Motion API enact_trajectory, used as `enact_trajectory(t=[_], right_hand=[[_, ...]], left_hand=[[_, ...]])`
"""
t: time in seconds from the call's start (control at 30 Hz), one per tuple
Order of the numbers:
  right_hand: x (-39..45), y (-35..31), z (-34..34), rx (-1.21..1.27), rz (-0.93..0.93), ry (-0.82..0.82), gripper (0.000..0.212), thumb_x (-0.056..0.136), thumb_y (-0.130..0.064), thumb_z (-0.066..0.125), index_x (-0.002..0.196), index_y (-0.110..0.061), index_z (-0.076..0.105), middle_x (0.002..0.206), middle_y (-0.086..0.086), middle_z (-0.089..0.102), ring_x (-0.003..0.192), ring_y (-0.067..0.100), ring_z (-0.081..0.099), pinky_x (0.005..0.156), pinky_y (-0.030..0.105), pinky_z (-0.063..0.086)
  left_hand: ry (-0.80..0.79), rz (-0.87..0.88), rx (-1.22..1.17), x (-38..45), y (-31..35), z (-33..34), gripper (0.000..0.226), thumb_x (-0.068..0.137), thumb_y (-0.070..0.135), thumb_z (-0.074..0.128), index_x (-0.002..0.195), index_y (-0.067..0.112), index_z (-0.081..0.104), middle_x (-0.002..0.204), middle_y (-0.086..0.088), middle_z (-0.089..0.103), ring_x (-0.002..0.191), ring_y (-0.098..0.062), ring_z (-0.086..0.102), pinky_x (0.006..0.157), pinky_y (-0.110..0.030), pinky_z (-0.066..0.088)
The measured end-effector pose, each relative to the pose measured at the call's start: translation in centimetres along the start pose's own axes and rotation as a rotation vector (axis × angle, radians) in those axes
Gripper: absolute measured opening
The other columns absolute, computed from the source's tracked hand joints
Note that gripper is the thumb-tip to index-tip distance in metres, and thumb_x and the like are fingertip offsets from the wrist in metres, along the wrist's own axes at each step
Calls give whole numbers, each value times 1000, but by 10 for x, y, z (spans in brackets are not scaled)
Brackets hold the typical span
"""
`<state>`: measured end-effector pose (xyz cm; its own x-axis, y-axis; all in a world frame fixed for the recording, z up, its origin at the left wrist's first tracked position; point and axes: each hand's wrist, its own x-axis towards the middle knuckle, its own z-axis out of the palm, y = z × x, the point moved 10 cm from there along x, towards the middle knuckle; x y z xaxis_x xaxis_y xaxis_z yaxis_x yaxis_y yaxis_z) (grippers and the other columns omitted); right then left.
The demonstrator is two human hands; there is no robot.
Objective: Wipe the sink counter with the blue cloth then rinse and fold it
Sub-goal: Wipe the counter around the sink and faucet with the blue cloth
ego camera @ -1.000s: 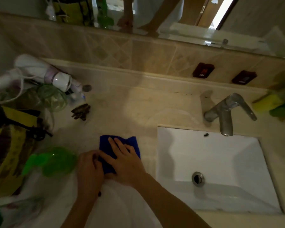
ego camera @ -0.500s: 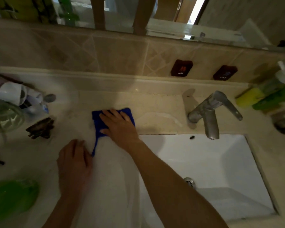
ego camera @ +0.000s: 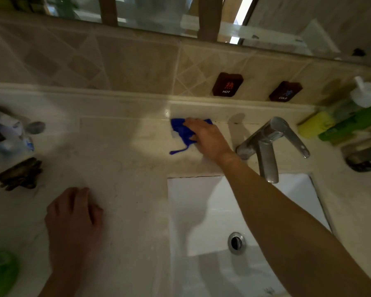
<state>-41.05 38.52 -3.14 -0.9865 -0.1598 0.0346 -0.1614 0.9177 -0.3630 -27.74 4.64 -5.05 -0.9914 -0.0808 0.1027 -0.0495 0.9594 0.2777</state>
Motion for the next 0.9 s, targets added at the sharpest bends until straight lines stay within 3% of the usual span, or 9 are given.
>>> enact_trajectory(t=[0.2,0.33,0.4,0.5,0.6,0.7,0.77,0.83,0.9], right_hand=[[-43,57,-23,108,288,155,48,92,-3,59,139,-10,54,145,9,52,135,26,47,112,33,36],[-77,55,-15,363,492,352,39,101,-10,50,139,-12,52,134,7,60,120,18,56,99,25,41],[-96,48,-7,394,592,467,39,103,-19,46,141,-15,52,136,4,60,123,19,56,106,33,43],[-98,11,8,83,644,485,44,96,-30,46,139,-20,56,143,6,56,133,25,50,103,49,43],[-77,-51,30,-25,523,392,44,95,-36,51,139,-32,55,148,3,51,135,27,46,98,50,40],[-61,-109,57,-68,83,200,45,92,-40,53,136,-31,57,145,0,54,125,29,49,92,46,42],[-63,-98,49,-88,-70,185,44,91,-41,55,131,-24,63,139,2,60,115,29,54,89,44,44],[-67,-52,26,-148,-5,250,40,92,-40,56,124,-18,67,132,5,64,109,29,58,91,44,43],[-70,8,4,-191,199,265,35,94,-37,54,118,-14,63,123,9,66,107,31,60,98,45,40]], left_hand=[[-9,-25,-1,-1,-2,-1,50,83,31,39,122,6,57,128,-22,49,112,-45,43,96,-54,37],[4,-3,-17,-2,0,-2,49,82,29,41,121,4,56,126,-23,49,111,-46,44,95,-55,36],[11,-25,-19,-2,0,-4,48,81,28,42,120,4,56,126,-23,49,110,-47,44,93,-55,36],[11,-38,-1,-1,4,-7,48,82,28,41,120,4,56,124,-24,48,108,-46,42,91,-55,37],[-21,-39,21,-1,3,-4,49,83,31,37,121,5,54,126,-22,46,110,-45,41,94,-54,36],[-47,-42,22,-2,-1,0,50,84,33,35,122,6,54,127,-21,46,115,-44,40,97,-55,35],[-40,-32,13,-2,-2,0,50,84,33,36,122,6,54,128,-21,46,115,-45,40,97,-55,35],[-22,-19,-4,-2,-1,-2,49,84,31,37,122,5,54,127,-22,47,112,-46,41,95,-55,36],[-9,-4,4,-2,3,-4,47,84,28,39,121,4,54,126,-23,48,110,-46,41,92,-55,36]])
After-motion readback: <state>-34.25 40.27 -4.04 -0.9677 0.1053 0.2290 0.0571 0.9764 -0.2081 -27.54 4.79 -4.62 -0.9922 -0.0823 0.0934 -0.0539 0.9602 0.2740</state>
